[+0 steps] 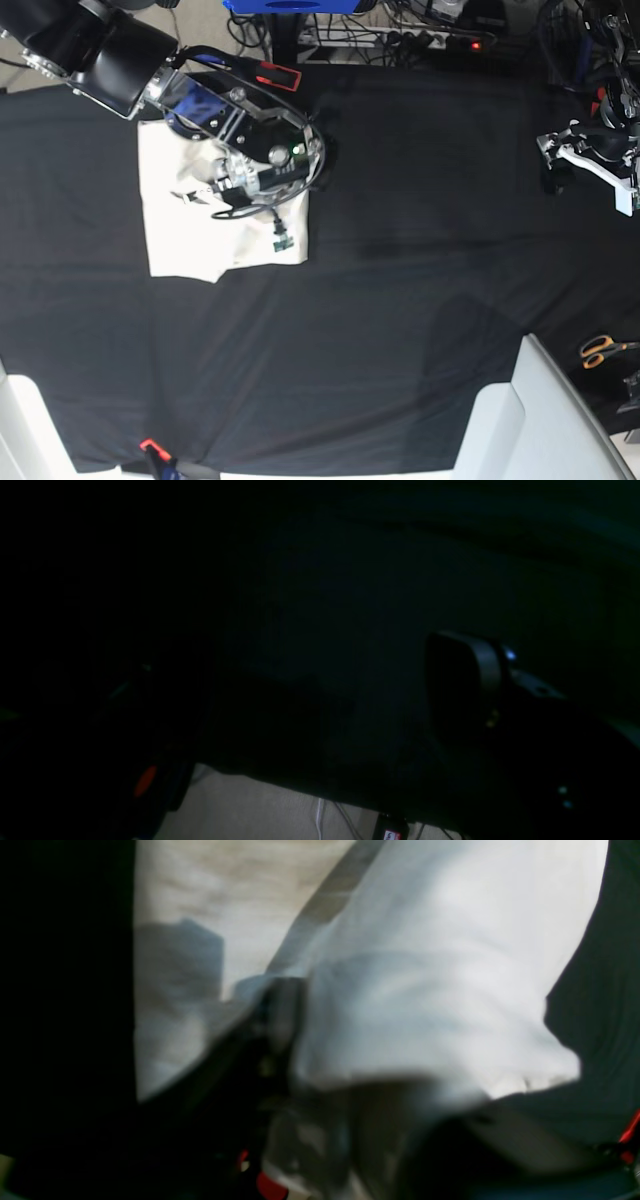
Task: Fold the T-shirt properly
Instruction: 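Release and drag the right gripper across the folded stack to flatten it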
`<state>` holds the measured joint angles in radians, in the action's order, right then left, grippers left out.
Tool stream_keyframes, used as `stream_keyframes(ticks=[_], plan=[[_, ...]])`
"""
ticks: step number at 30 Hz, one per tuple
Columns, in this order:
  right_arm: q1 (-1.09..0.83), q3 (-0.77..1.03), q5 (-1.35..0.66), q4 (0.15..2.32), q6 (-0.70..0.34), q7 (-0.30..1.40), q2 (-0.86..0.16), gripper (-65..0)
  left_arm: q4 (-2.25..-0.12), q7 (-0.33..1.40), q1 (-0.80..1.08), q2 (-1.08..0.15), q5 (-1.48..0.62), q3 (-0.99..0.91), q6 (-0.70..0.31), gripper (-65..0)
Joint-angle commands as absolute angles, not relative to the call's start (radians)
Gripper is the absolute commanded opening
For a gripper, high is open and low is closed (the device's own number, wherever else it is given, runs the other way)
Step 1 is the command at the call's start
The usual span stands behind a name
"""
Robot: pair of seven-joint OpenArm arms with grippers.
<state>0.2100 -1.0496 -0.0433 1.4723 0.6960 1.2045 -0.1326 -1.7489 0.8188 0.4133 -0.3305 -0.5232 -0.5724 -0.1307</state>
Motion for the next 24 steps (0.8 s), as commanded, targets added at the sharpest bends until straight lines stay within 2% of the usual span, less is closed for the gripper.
stream_keyframes(ticks=[1,3,5,20,24], plan=[[0.225,-1.063,-0.036,1.494,0.698,1.199,-0.124,-39.2,-1.759,0.797,0.41,-0.348,-0.524,-0.579,-0.131,0.0],[0.225,-1.081,-0.036,1.501,0.698,1.199,-0.116,-30.2,-1.738,0.797,0.407,-0.348,-0.524,-0.579,-0.131,0.0],[0.225,-1.098,-0.036,1.503,0.698,1.199,-0.096,-24.9,-1.709,0.796,0.406,-0.348,-0.524,-0.579,-0.131,0.0],[0.225,-1.102,-0.041,1.514,0.698,1.194,0.016,-24.6,-1.684,0.794,0.406,-0.351,-0.524,-0.585,-0.131,0.0],[0.236,-1.098,-0.038,1.623,0.698,1.216,0.01,-24.6,-1.684,0.794,0.395,-0.352,-0.524,-0.585,-0.131,0.0]])
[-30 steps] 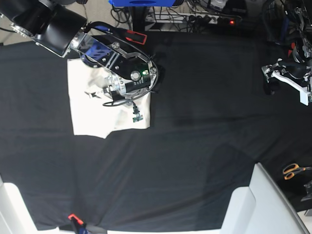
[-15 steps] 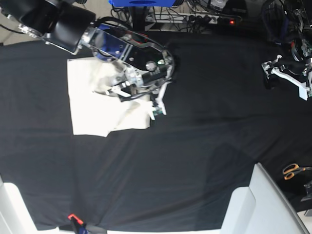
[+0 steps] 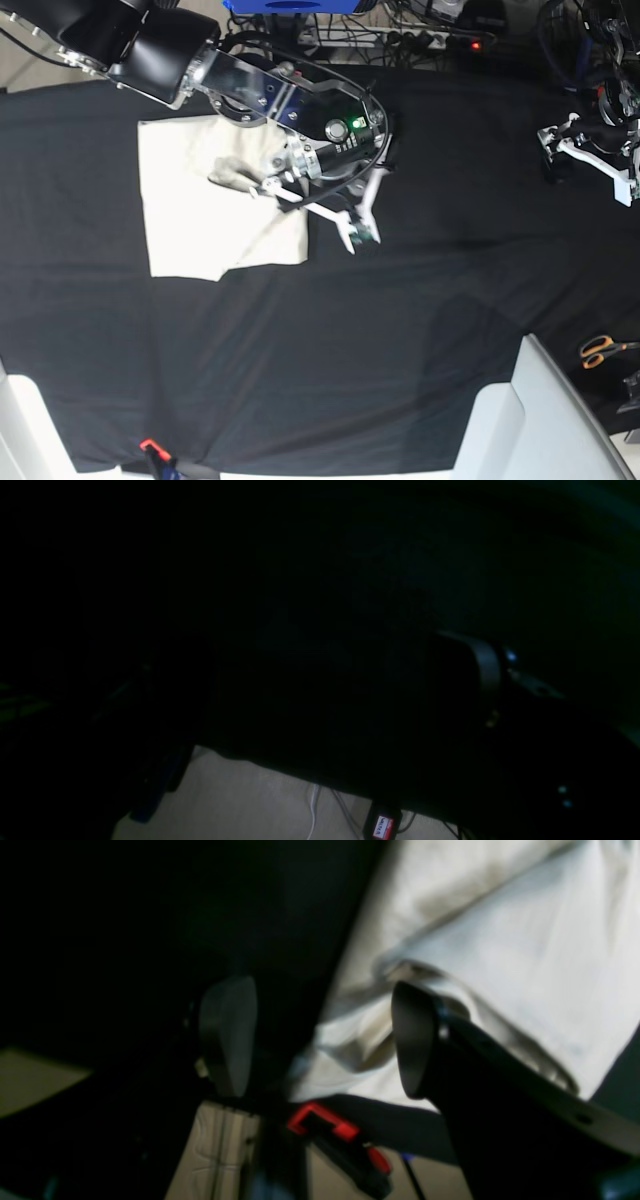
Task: Fold the T-shirt properly
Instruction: 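Release and drag the right gripper across the folded stack to flatten it, then press the right gripper onto the folded shirt center to smooth it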
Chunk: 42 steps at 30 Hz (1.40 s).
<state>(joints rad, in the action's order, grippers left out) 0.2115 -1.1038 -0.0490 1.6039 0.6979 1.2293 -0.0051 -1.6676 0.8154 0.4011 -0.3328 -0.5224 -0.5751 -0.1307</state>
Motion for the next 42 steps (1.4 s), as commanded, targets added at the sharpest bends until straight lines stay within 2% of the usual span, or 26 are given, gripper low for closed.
stream_keyframes(ticks=[1,4,6,7,10,11,12,13,16,21,27,38,42], plan=[[0.248,-1.096,-0.036,1.661,0.698,1.245,-0.004,-24.6,-1.684,0.794,0.387,-0.352,-0.524,-0.585,-0.131,0.0],[0.288,-1.092,-0.036,1.768,0.698,1.34,-0.058,-24.8,-1.682,0.794,0.381,-0.352,-0.524,-0.587,-0.131,0.0],[0.288,-1.035,-0.036,1.817,0.698,1.356,-0.107,-28.8,-1.682,0.794,0.381,-0.354,-0.524,-0.587,-0.131,0.0],[0.271,-0.98,-0.039,1.839,0.698,1.356,-0.131,-34.4,-1.682,0.794,0.381,-0.354,-0.524,-0.588,-0.131,0.0],[0.18,-0.777,-0.041,1.882,0.698,1.34,-0.171,-59.4,-1.682,0.794,0.381,-0.355,-0.524,-0.588,-0.131,0.0],[0.15,-0.72,-0.041,1.891,0.698,1.325,-0.171,-65.0,-1.682,0.794,0.381,-0.355,-0.524,-0.588,-0.131,0.0],[0.113,-0.664,-0.041,1.894,0.698,1.303,-0.177,-65.0,-1.682,0.794,0.381,-0.355,-0.524,-0.588,-0.131,0.0],[0.079,-0.624,-0.041,1.894,0.698,1.279,-0.183,-62.0,-1.682,0.794,0.38,-0.355,-0.524,-0.588,-0.131,0.0],[-0.005,-0.556,-0.041,1.886,0.698,1.193,-0.188,-64.7,-1.682,0.794,0.378,-0.355,-0.524,-0.588,-0.131,0.0],[-0.09,-0.443,-0.039,1.79,0.698,1.055,-0.2,-64.8,-1.684,0.794,0.38,-0.371,-0.524,-0.59,-0.131,0.0],[-0.099,-0.438,-0.041,1.692,0.698,0.989,-0.185,-64.8,-1.684,0.794,0.381,-0.372,-0.524,-0.59,-0.131,0.0],[-0.041,-0.443,-0.041,1.573,0.622,0.969,-0.058,-64.8,-1.684,0.794,0.386,-0.372,-0.524,-0.59,-0.131,0.0],[0.01,-0.515,-0.041,1.537,0.622,0.951,-0.053,-64.8,-1.684,0.794,0.387,-0.372,-0.524,-0.59,-0.131,0.0]])
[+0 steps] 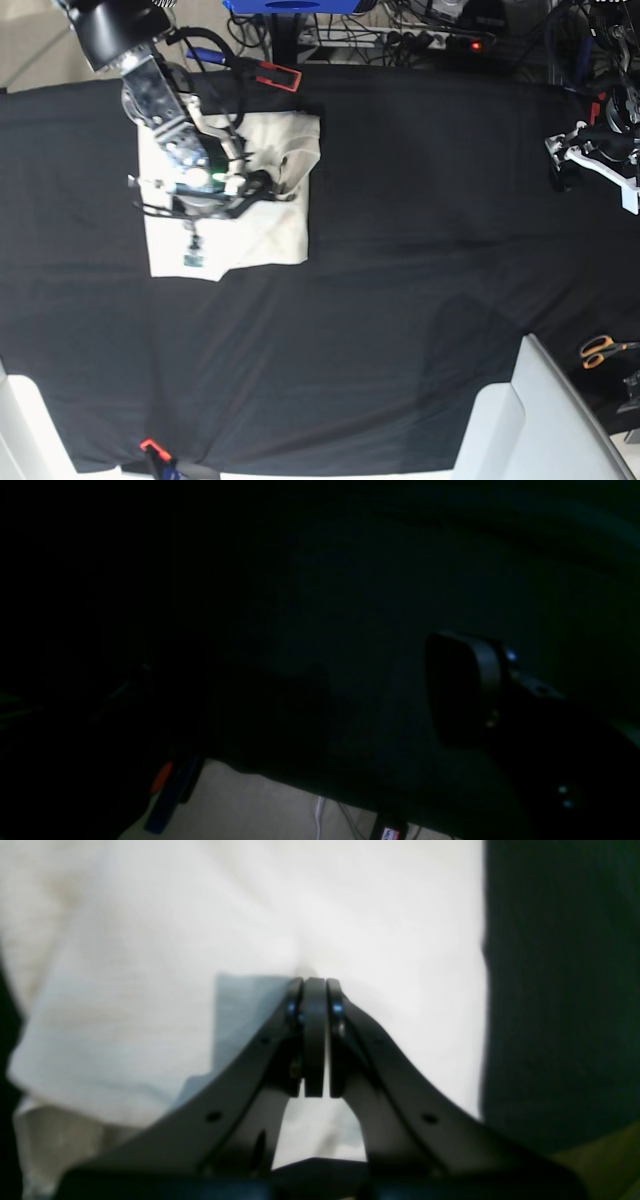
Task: Fold the T-shirt properly
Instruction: 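Press the right gripper onto the folded shirt center to smooth it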
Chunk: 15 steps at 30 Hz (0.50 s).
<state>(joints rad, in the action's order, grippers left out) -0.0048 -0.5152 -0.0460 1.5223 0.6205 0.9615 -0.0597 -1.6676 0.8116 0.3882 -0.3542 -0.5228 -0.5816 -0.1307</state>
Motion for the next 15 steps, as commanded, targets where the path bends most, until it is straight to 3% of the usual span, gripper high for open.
stream_keyframes(ticks=[1,15], plan=[[0.019,-0.529,-0.041,1.529,0.622,0.952,-0.051,-64.8,-1.684,0.794,0.389,-0.372,-0.524,-0.59,-0.131,0.0],[0.091,-0.547,-0.042,1.415,0.621,0.909,0.059,-64.8,-1.684,0.794,0.389,-0.369,-0.524,-0.59,-0.131,0.0]])
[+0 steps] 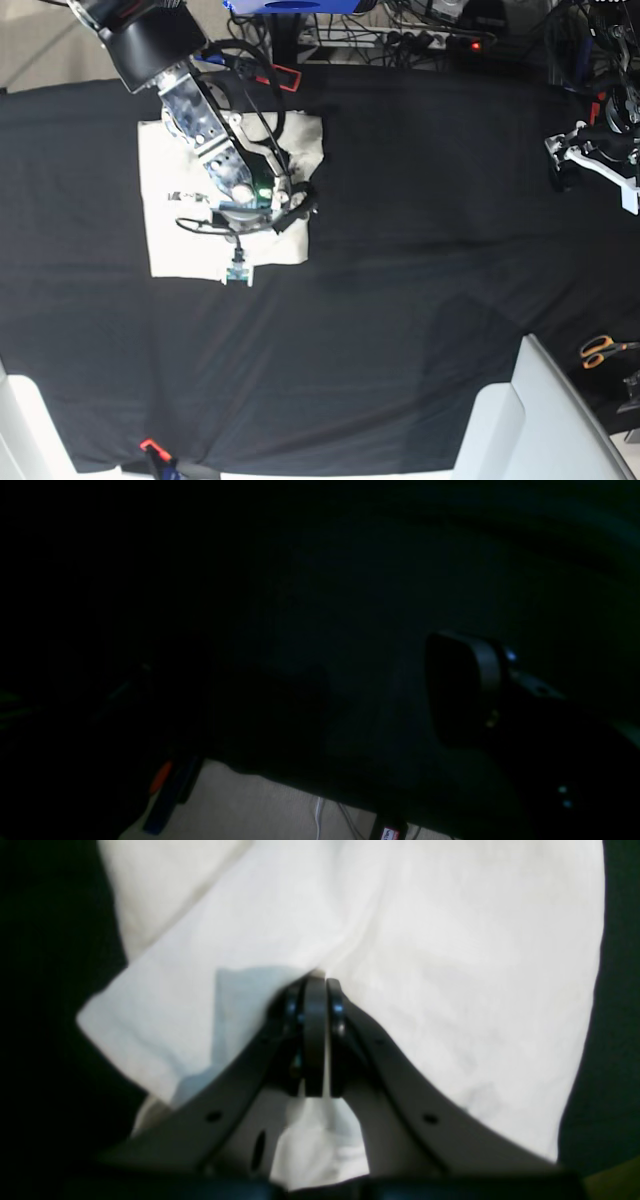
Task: Fold the T-shirt properly
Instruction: 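Press the right gripper onto the folded shirt center to smooth it, then raise the right gripper off the shirt and return it to rest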
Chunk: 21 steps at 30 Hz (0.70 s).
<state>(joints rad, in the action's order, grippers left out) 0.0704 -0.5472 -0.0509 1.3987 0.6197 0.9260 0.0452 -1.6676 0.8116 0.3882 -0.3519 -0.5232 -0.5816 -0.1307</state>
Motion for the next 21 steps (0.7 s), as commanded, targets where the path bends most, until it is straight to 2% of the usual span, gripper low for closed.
stream_keyframes(ticks=[1,9,14,19,21], plan=[[0.097,-0.547,-0.042,1.405,0.621,0.909,0.067,-64.8,-1.684,0.794,0.389,-0.369,-0.524,-0.59,-0.131,0.0],[0.213,-0.596,-0.042,1.345,0.621,0.901,0.104,-64.8,-1.684,0.794,0.389,-0.369,-0.524,-0.59,-0.131,0.0],[0.28,-0.602,-0.042,1.314,0.621,0.828,0.105,-65.0,-1.682,0.794,0.389,-0.371,-0.524,-0.59,-0.131,0.0],[0.291,-0.604,-0.042,1.423,0.621,0.84,0.064,-65.0,-1.682,0.796,0.381,-0.371,-0.524,-0.59,-0.131,0.0],[0.251,-0.596,-0.042,1.503,0.621,0.909,0.031,-65.0,-1.666,0.796,0.38,-0.369,-0.524,-0.59,-0.131,0.0]])
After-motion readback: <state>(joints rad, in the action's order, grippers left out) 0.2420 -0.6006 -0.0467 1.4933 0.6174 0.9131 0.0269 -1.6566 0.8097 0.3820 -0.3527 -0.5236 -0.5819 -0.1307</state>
